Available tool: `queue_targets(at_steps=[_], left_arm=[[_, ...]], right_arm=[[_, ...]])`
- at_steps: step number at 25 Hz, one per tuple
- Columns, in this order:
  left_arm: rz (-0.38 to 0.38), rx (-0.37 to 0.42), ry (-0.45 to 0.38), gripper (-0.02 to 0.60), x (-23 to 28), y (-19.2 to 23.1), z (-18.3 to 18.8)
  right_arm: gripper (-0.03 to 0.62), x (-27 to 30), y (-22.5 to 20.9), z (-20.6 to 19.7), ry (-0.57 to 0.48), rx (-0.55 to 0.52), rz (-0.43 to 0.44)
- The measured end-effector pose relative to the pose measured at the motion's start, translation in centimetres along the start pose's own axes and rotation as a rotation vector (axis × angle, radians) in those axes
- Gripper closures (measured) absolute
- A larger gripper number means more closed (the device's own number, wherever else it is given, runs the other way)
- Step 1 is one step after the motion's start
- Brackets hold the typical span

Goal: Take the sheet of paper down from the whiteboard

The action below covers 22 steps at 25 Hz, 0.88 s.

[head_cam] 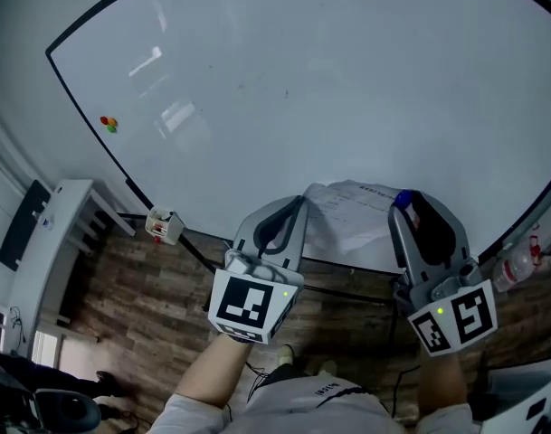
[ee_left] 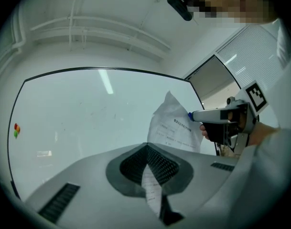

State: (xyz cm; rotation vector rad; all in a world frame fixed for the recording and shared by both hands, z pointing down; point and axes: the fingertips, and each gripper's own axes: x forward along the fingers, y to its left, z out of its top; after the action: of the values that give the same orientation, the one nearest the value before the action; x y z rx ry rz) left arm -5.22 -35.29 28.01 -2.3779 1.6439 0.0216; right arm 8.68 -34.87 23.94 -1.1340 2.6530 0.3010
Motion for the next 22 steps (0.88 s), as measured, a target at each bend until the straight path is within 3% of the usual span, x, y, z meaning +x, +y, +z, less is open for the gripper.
queue_targets(at_steps=[5,12,22], left_arm=[[0.026,0.007,0.026,0.568,-2.7,-1.8,-1.3],[0.063,0.008,0.046,0.568,-5.5,-0.3,-2.6],[0.048,-0.021,0.115,0.568,-12.6,-0.2,-4.6]], right_arm=[[0.464,-2.3,1.2,-1.8,0.021,0.048,0.023],[0.464,-1.6,3.8,-3.2,0.018,0.085,0.053],[0.464,-5.3,9.7,-3.4,0.044,0.114,0.005]])
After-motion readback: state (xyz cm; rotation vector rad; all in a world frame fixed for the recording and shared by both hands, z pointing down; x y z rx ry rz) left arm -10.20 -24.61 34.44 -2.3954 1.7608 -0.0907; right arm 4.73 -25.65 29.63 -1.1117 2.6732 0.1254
